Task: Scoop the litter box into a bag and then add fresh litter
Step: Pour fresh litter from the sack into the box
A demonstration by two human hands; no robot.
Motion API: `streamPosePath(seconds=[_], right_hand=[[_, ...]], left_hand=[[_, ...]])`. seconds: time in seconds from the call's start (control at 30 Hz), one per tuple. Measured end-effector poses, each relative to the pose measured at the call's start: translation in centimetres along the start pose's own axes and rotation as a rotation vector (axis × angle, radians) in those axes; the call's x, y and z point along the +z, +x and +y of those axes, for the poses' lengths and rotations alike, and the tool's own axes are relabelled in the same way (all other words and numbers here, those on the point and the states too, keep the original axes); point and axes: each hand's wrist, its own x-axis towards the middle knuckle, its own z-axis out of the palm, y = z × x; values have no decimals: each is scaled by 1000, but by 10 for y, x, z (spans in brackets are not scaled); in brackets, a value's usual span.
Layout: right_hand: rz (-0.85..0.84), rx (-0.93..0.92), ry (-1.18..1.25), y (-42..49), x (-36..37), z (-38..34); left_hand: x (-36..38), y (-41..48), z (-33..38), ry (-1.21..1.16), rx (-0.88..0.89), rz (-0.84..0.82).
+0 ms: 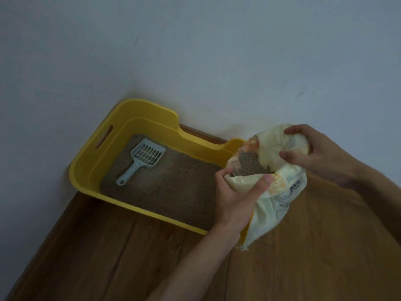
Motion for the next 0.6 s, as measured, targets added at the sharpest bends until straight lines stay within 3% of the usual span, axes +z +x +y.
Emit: streamPosePath(seconds=[0.5, 0.6], right_hand=[[194, -223, 135, -62, -9, 44], [301, -315, 96, -84, -5, 57]], left_hand=[[13, -20, -5, 357, 334, -124], [9, -26, -5, 406, 433, -178]])
